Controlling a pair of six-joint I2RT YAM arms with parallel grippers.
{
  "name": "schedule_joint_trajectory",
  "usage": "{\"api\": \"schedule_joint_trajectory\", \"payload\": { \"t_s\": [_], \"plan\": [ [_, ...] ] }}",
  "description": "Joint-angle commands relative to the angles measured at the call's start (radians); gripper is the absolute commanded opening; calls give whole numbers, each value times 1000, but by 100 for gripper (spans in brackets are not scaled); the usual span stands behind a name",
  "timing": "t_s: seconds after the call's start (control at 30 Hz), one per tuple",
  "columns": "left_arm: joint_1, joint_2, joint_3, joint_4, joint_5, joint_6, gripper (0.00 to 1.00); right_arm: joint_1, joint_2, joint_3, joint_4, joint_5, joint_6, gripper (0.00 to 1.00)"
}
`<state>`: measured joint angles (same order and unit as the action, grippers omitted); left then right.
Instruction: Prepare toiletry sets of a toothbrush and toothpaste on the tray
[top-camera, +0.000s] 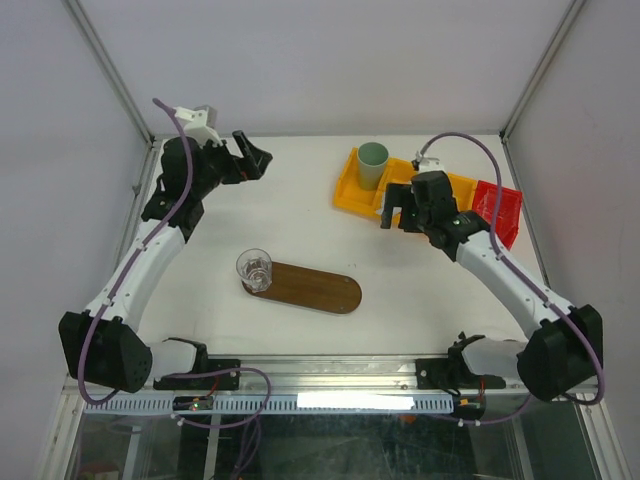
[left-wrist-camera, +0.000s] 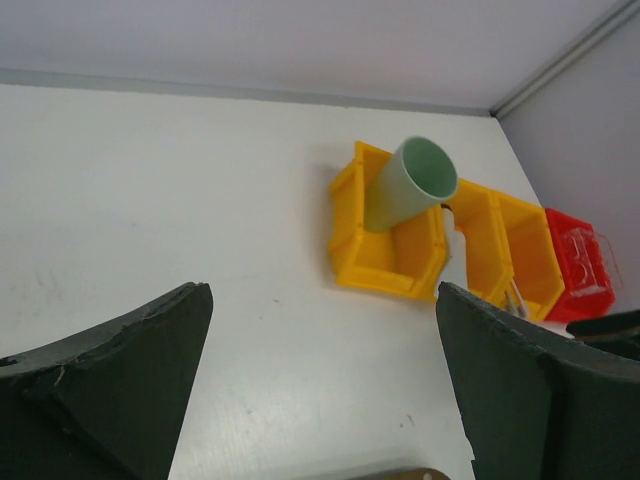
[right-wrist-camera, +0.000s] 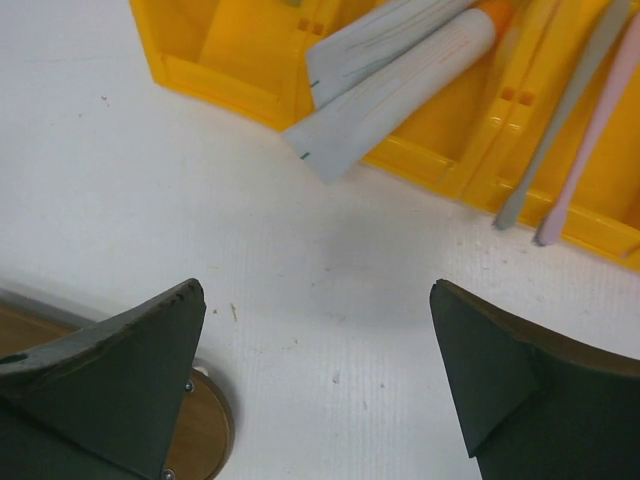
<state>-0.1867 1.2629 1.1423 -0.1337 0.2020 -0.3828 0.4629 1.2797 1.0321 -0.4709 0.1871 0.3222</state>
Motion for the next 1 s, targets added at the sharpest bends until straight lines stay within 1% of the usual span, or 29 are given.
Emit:
{"api": "schedule_joint_trajectory", "payload": {
  "t_s": [0.0, 0.1, 0.17, 0.23, 0.33, 0.47, 0.5, 0.53, 0.63, 0.67, 0.73, 0.77, 0.87, 0.97],
  "plan": [
    [-102, 16, 65, 4, 18, 28, 99, -40, -112, -35, 26, 54, -36, 99],
    [-169, 5, 71, -11, -4, 55, 99, -44, -142, -46, -2, 85, -50, 99],
    [-195, 1, 75, -12, 7, 54, 99, -43, -173, -58, -10, 107, -53, 99],
    [-203, 5, 80, -11, 32, 39, 99, -45, -201, -72, -6, 146, -39, 99],
    [-207, 7, 85, -11, 53, 26, 99, -65, -210, -54, -46, 248, -11, 99],
    [-208, -2, 85, -12, 56, 18, 99, -155, -148, 30, -125, 299, -24, 96],
    [-208, -2, 85, -11, 56, 17, 99, -182, -125, 49, -136, 308, -33, 93],
    [-208, -2, 85, -11, 57, 16, 99, -224, -100, 67, -142, 308, -44, 88],
    [-208, 2, 89, -14, 65, 13, 99, -345, -9, 141, -189, 296, -20, 82],
    [-208, 4, 91, -16, 65, 14, 99, -382, 16, 163, -192, 269, -16, 77],
    [-208, 7, 91, -16, 63, 13, 99, -450, 79, 196, -184, 207, -13, 65],
    [-209, 8, 92, -16, 64, 13, 99, -478, 104, 215, -178, 177, -11, 60],
    [-209, 13, 93, -19, 63, 13, 99, -542, 178, 259, -169, 144, -21, 57],
    [-207, 15, 93, -20, 61, 13, 99, -590, 217, 272, -145, 108, -47, 56]
  ]
}}
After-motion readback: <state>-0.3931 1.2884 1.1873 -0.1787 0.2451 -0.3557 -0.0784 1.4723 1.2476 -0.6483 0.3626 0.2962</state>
